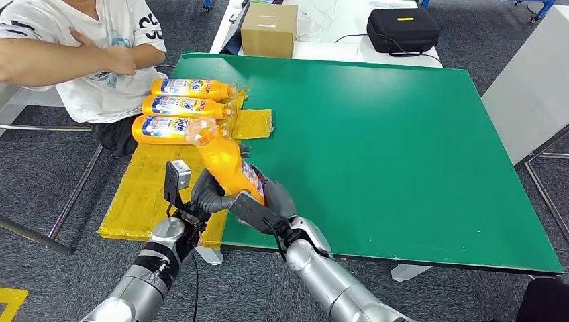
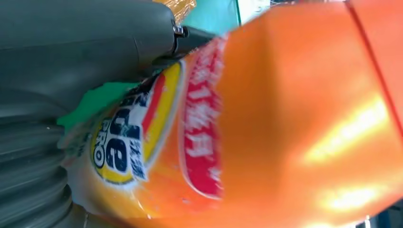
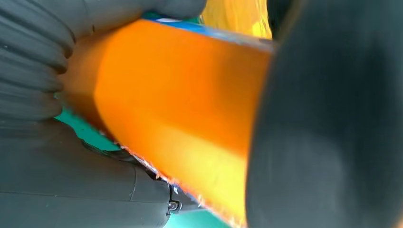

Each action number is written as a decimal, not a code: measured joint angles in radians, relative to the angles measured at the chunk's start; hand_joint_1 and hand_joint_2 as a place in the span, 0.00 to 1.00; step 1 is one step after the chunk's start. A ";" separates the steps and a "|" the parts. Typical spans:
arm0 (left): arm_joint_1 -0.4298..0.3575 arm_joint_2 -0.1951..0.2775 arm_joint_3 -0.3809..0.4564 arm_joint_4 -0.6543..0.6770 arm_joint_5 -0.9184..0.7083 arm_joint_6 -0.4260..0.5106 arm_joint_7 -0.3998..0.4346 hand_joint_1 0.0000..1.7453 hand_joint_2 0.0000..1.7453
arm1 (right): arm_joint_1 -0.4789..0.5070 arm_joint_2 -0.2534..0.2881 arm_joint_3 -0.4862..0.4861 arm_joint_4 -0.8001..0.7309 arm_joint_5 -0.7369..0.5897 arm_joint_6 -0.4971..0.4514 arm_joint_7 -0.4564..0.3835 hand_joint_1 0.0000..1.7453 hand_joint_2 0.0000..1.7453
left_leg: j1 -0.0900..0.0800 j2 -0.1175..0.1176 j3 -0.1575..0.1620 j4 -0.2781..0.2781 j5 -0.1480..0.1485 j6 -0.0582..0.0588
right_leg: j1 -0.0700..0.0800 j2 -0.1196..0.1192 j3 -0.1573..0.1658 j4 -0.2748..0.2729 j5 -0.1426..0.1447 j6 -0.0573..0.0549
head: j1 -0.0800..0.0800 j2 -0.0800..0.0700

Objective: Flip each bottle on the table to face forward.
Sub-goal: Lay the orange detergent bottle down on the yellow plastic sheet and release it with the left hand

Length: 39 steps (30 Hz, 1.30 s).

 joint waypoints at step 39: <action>-0.293 0.308 -0.120 0.356 -0.954 0.470 0.090 1.00 1.00 | 0.194 -0.099 -0.131 -0.477 -0.251 -0.098 -0.128 0.00 1.00 | 0.001 0.002 0.000 0.000 0.000 0.000 | 0.001 0.001 -0.001 0.001 0.000 0.000 | 0.000 0.000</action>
